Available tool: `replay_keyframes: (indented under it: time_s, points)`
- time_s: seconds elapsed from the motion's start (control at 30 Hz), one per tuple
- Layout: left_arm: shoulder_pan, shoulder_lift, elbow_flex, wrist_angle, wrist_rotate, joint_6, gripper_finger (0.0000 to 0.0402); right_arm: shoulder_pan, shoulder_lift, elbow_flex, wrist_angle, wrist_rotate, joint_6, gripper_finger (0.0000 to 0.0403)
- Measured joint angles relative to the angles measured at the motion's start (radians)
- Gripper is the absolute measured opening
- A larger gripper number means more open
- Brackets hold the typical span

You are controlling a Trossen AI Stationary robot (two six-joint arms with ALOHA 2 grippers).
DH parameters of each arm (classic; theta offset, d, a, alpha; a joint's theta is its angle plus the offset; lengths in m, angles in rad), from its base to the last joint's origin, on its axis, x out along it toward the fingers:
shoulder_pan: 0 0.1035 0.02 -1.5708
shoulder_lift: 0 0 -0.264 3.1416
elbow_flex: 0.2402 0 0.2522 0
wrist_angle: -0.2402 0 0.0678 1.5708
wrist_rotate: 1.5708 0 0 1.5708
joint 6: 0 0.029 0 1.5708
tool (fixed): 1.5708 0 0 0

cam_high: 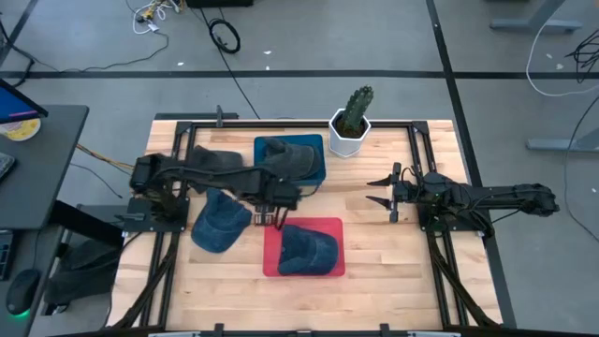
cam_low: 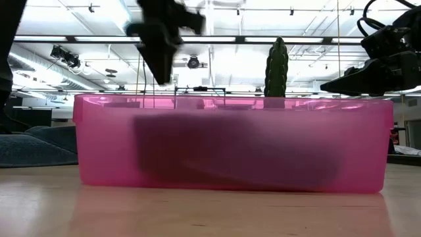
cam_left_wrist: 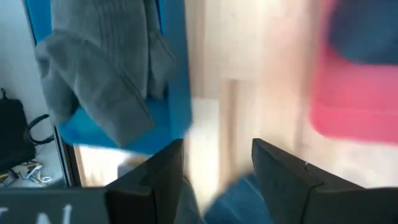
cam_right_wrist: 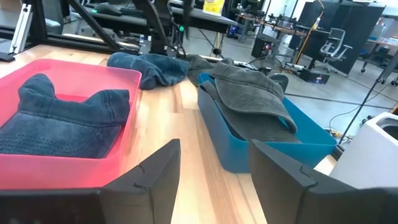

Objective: Pick & Place hat
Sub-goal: Put the blue cap into the red bin

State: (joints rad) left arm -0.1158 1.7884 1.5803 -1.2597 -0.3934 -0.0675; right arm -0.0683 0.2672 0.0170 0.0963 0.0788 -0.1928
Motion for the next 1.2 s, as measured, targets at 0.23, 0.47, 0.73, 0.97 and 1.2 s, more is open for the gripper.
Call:
replay_keyframes:
  time_s: [0.23,0.47,0.73,0.97,1.2]
  points:
    - [-0.175,-0.109,0.0,-0.14,0.001,-0.2,0.0188,0.0,0.0,0.0,0.0,0.0,0.0,0.0193]
    - [-0.35,-0.135,-0.012,-0.212,-0.001,-0.293,0.0188,0.0,0.0,0.0,0.0,0.0,0.0,0.0193]
    - [-0.434,-0.156,-0.241,-0.173,0.041,-0.333,0.0188,0.0,0.0,0.0,0.0,0.0,0.0,0.0193]
    - [-0.418,-0.316,-0.489,-0.018,0.06,-0.344,0.0188,0.0,0.0,0.0,0.0,0.0,0.0,0.0193]
    - [-0.355,-0.477,-0.66,0.112,0.11,-0.333,0.0188,0.0,0.0,0.0,0.0,0.0,0.0,0.0193]
